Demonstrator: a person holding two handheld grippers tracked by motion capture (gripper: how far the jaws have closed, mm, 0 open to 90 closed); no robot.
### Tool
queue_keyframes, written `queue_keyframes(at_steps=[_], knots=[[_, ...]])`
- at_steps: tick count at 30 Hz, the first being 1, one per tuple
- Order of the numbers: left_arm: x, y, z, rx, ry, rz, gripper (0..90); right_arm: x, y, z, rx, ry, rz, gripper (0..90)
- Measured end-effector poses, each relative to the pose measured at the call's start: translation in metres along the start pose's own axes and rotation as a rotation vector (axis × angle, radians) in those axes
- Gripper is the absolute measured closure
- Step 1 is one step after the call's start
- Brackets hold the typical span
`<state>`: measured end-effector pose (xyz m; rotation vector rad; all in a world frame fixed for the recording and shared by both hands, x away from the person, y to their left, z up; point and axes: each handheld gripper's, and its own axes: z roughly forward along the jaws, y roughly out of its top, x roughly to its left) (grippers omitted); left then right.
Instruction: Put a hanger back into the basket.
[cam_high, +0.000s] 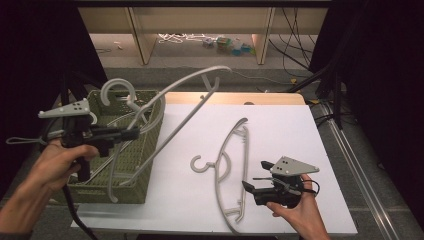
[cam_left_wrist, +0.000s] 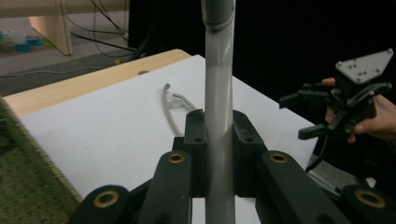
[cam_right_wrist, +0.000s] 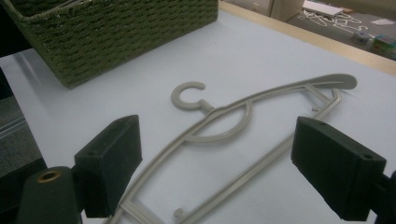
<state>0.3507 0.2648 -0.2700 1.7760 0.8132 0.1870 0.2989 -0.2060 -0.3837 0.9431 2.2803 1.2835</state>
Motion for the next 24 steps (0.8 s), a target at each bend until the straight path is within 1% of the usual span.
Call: queue_keyframes(at_steps=[1,3,5,6,8,9,11,15,18,20,22,23,24], knots=[[0.004,0.003,-0.003,0.003,0.022,0.006,79.4,0.001,0.0,0.001,-0.003,-0.001,0.001,17.1],[0.014,0.007,-0.009,0.008,0.052,0.003,79.3,0.001,-0.001,0.001,0.002,0.004,-0.006,17.1],[0.023,0.01,-0.015,0.015,0.071,-0.022,79.4,0.001,-0.001,0.001,0.003,0.001,-0.004,17.1],[0.027,0.01,-0.017,0.01,0.086,-0.029,79.4,0.0,-0.001,0.001,0.002,0.0,-0.001,17.2],[0.034,0.01,-0.021,0.013,0.109,-0.032,79.4,0.0,-0.001,0.0,0.003,0.005,0.0,17.2],[0.038,0.009,-0.023,0.012,0.12,-0.04,79.4,0.0,-0.001,0.0,0.003,0.003,0.004,17.1],[0.046,0.008,-0.026,0.013,0.13,-0.055,79.4,0.0,-0.001,0.0,-0.002,0.003,0.0,17.2],[0.062,0.004,-0.031,0.023,0.15,-0.078,79.4,0.0,-0.001,0.001,0.003,0.009,-0.001,17.2],[0.075,0.002,-0.036,0.04,0.178,-0.078,79.4,0.0,-0.002,0.001,0.005,0.011,-0.002,17.2],[0.085,-0.002,-0.038,0.026,0.193,-0.082,79.4,0.0,-0.002,0.001,0.003,0.008,-0.001,17.3],[0.095,-0.006,-0.04,0.028,0.216,-0.09,79.4,0.0,-0.002,0.0,0.001,0.007,0.0,17.3],[0.1,-0.008,-0.04,0.019,0.226,-0.1,79.4,0.0,-0.002,0.0,0.003,0.006,0.003,17.2],[0.105,-0.009,-0.042,0.024,0.24,-0.098,79.4,0.0,-0.002,0.0,0.004,0.007,0.008,17.3]])
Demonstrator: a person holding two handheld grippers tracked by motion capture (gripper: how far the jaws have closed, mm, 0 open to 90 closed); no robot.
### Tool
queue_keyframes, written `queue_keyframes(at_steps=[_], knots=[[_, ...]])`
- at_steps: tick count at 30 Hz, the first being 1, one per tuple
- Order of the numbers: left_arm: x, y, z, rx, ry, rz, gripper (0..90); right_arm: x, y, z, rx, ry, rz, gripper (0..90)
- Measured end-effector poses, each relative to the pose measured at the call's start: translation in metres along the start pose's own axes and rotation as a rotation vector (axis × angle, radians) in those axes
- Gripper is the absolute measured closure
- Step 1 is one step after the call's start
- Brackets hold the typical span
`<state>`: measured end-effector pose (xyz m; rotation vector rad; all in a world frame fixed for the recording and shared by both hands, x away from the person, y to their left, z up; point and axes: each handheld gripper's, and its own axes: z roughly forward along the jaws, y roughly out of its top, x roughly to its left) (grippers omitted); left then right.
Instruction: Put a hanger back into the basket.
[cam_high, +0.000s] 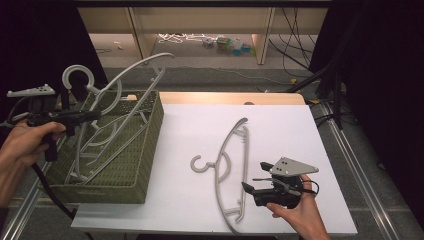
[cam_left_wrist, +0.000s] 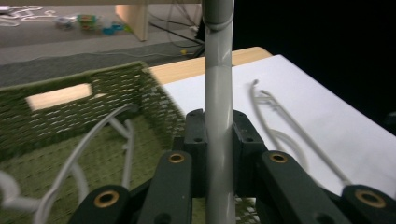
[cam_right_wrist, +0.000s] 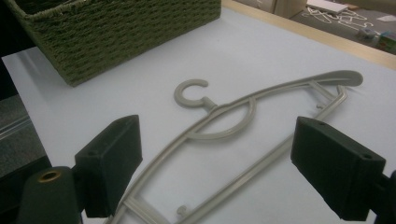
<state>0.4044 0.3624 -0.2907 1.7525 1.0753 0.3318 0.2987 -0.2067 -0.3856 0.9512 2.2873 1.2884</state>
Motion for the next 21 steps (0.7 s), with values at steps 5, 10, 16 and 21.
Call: queue_keyframes(at_steps=[5,10,16,21], knots=[[0.019,-0.004,0.0,0.031,0.049,0.02,79.4,0.0,0.0,0.001,0.003,0.005,-0.001,17.6],[0.034,-0.01,0.0,0.036,0.087,0.028,79.4,0.0,-0.001,0.002,0.008,0.008,-0.001,17.6],[0.048,-0.022,0.003,0.077,0.129,0.03,79.4,0.0,-0.001,0.002,0.009,0.012,-0.003,18.1],[0.058,-0.031,0.003,0.118,0.156,0.037,79.4,0.001,-0.001,0.003,0.018,0.021,-0.003,18.3]])
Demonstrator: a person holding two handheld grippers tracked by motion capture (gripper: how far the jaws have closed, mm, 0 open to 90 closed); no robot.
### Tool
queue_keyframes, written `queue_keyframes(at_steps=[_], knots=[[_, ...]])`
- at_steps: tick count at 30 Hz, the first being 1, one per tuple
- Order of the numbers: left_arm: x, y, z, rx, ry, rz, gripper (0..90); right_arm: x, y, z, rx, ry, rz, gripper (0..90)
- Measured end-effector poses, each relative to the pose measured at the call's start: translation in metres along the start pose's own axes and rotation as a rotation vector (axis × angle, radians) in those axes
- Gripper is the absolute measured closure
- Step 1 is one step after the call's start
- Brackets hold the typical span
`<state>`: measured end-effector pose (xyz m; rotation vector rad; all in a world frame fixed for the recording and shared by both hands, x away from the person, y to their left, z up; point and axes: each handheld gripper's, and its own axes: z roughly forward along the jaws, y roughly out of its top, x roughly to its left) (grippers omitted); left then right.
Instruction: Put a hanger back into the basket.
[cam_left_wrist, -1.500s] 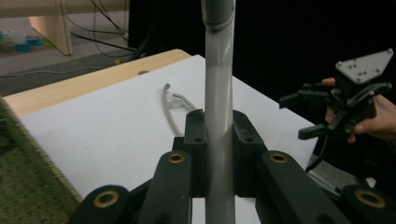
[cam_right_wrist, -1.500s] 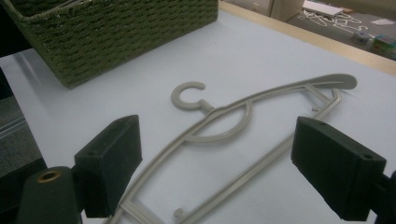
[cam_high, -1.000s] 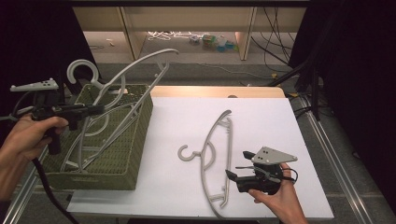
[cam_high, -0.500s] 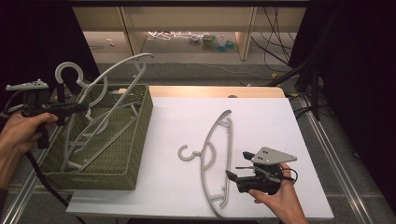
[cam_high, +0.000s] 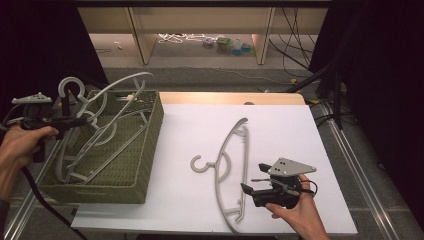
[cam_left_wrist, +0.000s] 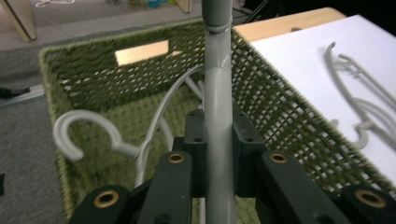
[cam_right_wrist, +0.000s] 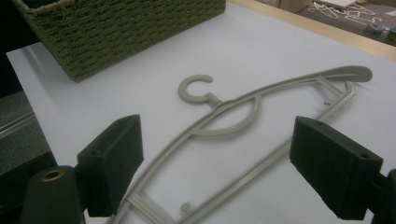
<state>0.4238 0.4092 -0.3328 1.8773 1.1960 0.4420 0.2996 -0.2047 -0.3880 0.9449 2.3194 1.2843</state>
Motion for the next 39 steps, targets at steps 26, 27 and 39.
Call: queue_keyframes(at_steps=[26,27,39], knots=[[0.008,-0.032,0.043,0.227,-0.013,-0.015,79.0,-0.001,0.001,-0.003,-0.013,-0.004,0.006,17.8],[0.008,-0.033,0.046,0.235,-0.012,-0.015,79.0,-0.002,0.001,-0.003,-0.013,-0.004,0.005,17.8],[0.012,-0.044,0.057,0.29,0.083,-0.05,68.7,-0.001,0.0,-0.003,-0.015,-0.006,0.01,17.8]])
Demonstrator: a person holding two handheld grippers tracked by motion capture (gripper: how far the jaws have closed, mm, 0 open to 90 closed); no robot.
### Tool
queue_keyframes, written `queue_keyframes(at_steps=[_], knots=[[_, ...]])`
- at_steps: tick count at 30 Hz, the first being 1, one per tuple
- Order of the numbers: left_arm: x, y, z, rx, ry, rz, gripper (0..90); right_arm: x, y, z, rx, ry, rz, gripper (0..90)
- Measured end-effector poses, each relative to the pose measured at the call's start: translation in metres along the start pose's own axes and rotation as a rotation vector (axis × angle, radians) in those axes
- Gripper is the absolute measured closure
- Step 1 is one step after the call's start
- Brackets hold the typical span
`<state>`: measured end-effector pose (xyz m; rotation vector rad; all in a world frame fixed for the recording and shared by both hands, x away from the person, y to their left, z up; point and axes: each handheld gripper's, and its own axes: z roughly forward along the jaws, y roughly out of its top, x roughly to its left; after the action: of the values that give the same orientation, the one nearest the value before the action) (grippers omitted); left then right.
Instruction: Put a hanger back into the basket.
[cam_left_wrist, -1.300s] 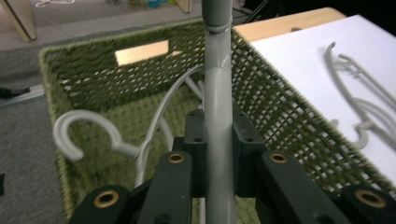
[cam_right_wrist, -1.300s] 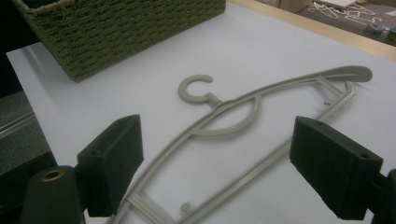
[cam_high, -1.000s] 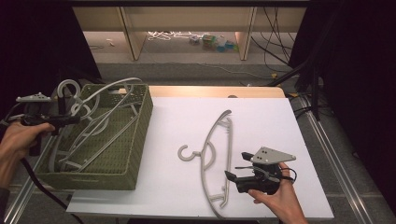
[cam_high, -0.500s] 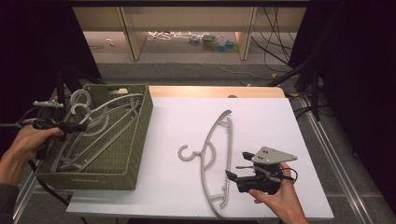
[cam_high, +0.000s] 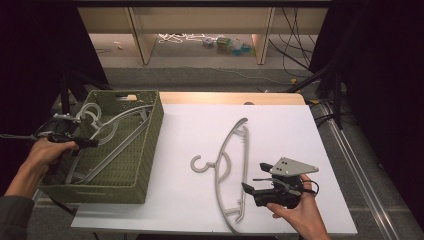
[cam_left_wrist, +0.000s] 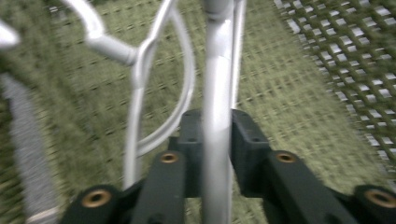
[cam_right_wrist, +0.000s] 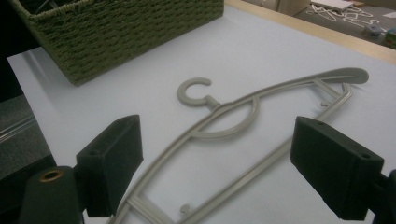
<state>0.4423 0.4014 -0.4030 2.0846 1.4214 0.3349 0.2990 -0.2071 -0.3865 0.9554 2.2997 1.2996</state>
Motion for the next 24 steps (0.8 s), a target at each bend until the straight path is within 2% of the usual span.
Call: queue_keyframes(at_steps=[2,4,5,6,7,8,11,13,14,16,20,22,24], knots=[[0.001,-0.001,-0.002,-0.029,0.025,-0.036,62.6,0.0,0.0,0.0,0.0,0.002,-0.004,17.8],[0.002,-0.002,-0.005,-0.02,0.036,-0.056,56.7,0.0,0.0,0.0,0.002,0.001,-0.001,17.8],[0.003,-0.002,-0.008,-0.007,0.054,-0.05,51.9,0.0,-0.001,0.001,0.003,0.001,-0.003,17.8],[0.001,-0.002,-0.01,-0.03,0.07,-0.063,50.1,0.0,-0.001,0.001,0.004,0.002,-0.003,17.8],[0.001,-0.001,-0.013,-0.028,0.082,-0.044,50.2,0.0,0.0,0.0,0.012,-0.002,-0.005,17.8],[0.0,-0.001,-0.016,-0.051,0.079,-0.051,49.1,0.0,0.0,0.001,0.003,0.002,-0.003,17.8],[-0.01,0.002,-0.032,-0.12,0.114,-0.063,42.9,0.0,-0.001,0.001,0.007,0.004,-0.004,17.8],[-0.014,0.002,-0.044,-0.132,0.128,-0.04,38.3,0.0,0.0,0.0,0.011,-0.003,-0.004,17.8],[-0.017,0.002,-0.05,-0.152,0.135,-0.044,37.0,0.0,0.0,0.0,0.011,-0.004,-0.003,17.8],[-0.024,0.002,-0.06,-0.21,0.133,-0.073,34.4,0.0,-0.001,0.0,0.006,0.0,-0.003,17.8],[-0.044,0.0,-0.081,-0.291,0.114,-0.06,31.6,0.0,-0.002,0.001,0.004,-0.003,0.003,17.8],[-0.059,-0.001,-0.087,-0.337,0.086,-0.041,29.4,0.0,-0.002,0.002,0.006,-0.002,0.0,17.8],[-0.076,-0.003,-0.091,-0.377,0.029,-0.025,27.9,0.001,-0.002,0.003,0.006,-0.004,0.002,17.8]])
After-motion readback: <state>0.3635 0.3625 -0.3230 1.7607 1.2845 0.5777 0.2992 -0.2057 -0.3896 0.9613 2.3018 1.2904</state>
